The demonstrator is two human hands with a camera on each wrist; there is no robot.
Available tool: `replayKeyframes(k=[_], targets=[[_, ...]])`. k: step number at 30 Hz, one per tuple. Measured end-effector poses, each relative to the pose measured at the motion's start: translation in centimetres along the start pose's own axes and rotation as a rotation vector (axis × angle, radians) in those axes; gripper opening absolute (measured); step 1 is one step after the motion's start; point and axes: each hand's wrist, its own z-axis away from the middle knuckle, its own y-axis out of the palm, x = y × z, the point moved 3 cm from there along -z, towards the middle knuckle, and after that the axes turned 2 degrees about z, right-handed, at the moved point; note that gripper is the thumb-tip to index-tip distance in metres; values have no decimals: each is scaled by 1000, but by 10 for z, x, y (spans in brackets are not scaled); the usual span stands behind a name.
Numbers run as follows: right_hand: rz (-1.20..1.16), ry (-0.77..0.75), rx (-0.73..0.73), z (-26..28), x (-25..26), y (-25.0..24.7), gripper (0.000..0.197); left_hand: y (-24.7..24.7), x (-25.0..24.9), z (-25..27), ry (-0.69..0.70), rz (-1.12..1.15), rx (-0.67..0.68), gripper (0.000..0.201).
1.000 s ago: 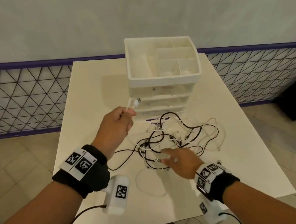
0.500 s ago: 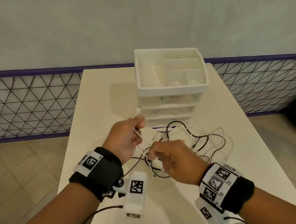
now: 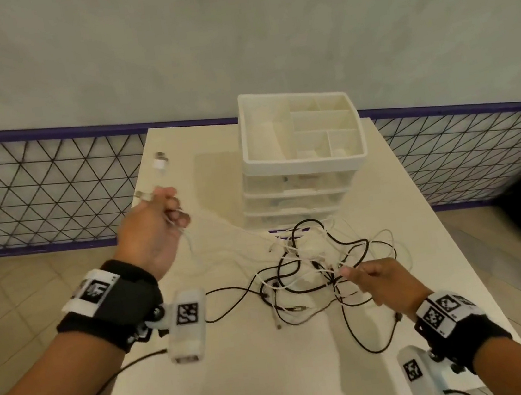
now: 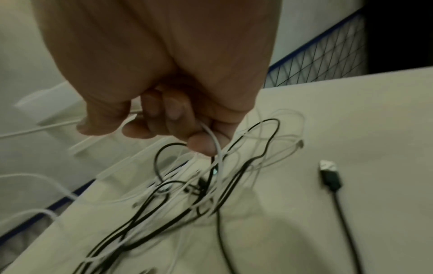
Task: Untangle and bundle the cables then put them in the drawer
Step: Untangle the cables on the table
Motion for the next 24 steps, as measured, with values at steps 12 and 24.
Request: replayKeyframes(k=[12,24], targets=[[89,-274,-103,0,96,-8,17,35,10,34,216,-661,226,22],[47,-328,-193,1,94,-42,26,39,18,25,307,-894,280,21]])
